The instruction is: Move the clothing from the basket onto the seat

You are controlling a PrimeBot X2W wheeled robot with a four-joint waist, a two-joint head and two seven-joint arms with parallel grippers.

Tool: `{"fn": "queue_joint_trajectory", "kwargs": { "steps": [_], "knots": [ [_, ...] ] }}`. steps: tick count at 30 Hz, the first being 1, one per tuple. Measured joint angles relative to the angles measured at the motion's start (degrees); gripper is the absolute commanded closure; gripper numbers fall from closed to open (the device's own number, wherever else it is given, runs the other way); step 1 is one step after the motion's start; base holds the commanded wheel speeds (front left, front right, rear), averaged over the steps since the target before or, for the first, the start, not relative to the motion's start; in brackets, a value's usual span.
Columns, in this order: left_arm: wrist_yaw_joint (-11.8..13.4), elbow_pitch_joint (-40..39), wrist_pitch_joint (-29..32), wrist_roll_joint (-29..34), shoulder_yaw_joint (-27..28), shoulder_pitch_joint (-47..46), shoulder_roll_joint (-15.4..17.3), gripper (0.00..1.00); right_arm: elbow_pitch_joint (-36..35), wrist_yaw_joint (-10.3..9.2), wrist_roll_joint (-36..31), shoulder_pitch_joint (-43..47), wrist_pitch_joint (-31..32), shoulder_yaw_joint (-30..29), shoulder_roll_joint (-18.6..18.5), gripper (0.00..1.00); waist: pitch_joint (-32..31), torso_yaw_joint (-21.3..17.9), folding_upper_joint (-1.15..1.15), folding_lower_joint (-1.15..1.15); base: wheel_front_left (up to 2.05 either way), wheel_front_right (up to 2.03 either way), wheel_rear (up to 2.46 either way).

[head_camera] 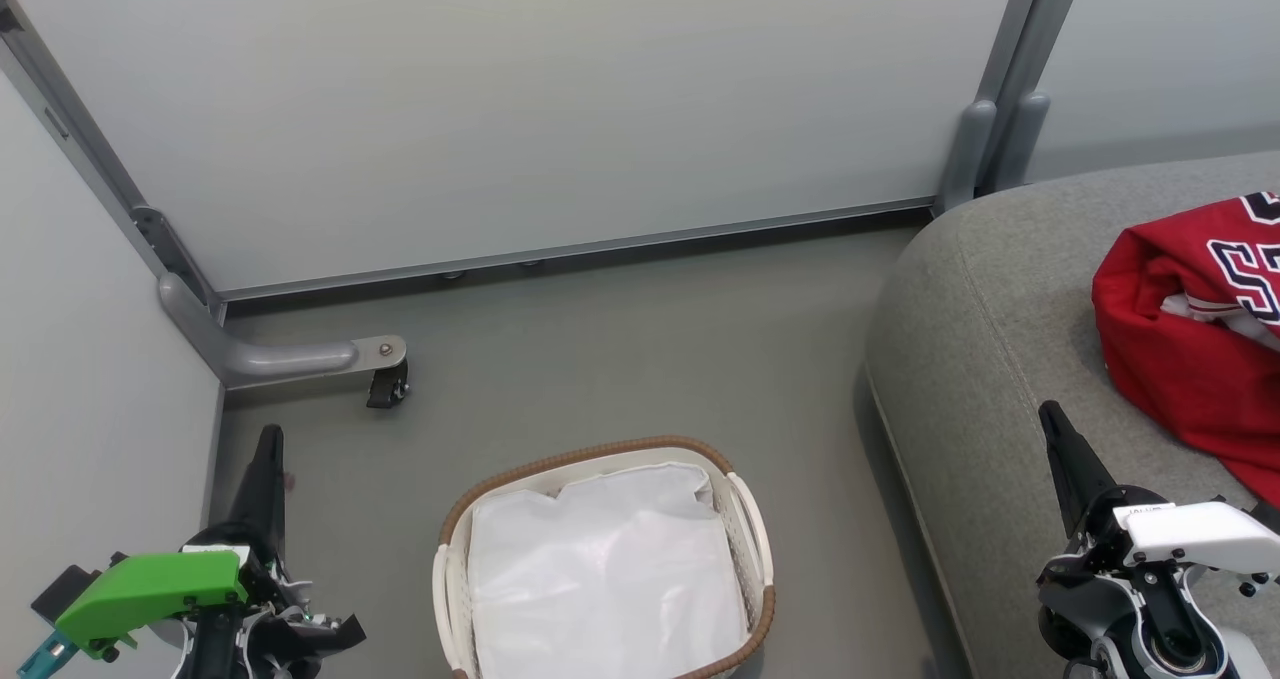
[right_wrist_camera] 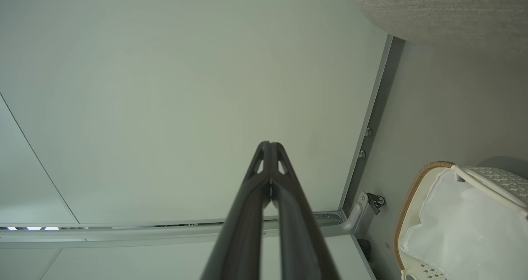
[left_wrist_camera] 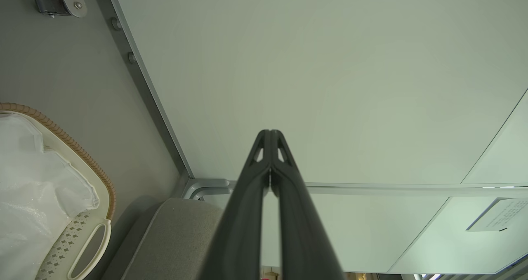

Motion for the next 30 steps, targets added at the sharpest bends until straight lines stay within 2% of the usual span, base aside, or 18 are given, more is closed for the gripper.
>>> {"fn": "queue_joint_trajectory", "kwargs": {
  "steps": [30],
  "knots": [
    [0.0, 0.0, 0.0, 0.0, 0.0, 0.0, 0.0, 1.0, 0.0, 0.0, 0.0, 0.0, 0.0, 0.0, 0.0, 1.0, 0.0, 0.0, 0.0, 0.0, 0.0, 0.0, 0.0]
  ]
}}
